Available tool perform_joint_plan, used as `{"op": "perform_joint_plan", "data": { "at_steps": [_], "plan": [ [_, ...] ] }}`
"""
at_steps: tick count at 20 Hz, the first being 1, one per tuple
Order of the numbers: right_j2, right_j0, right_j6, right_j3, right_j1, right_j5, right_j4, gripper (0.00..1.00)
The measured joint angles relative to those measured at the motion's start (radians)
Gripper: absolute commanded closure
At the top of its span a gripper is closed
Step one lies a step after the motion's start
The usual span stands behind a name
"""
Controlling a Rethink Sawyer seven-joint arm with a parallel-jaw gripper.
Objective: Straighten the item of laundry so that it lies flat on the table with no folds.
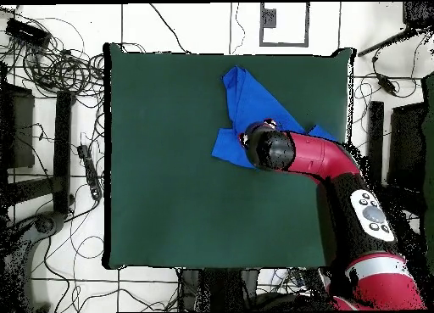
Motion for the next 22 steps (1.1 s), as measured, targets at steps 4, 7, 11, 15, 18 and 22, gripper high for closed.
{"op": "perform_joint_plan", "data": {
  "at_steps": [4, 7, 11, 15, 18, 22],
  "plan": [
    [0.0, 0.0, 0.0, 0.004, 0.004, -0.016, -0.001, 0.0],
    [0.0, 0.0, 0.0, 0.005, 0.007, -0.029, -0.001, 0.0],
    [0.0, 0.0, 0.0, 0.005, 0.009, -0.041, -0.001, 0.0],
    [0.0, 0.001, 0.0, 0.007, 0.009, -0.058, -0.001, 0.0],
    [0.0, 0.002, 0.0, 0.008, 0.009, -0.065, -0.001, 0.0],
    [0.0, 0.003, 0.0, 0.009, 0.01, -0.073, -0.001, 0.0]
  ]
}}
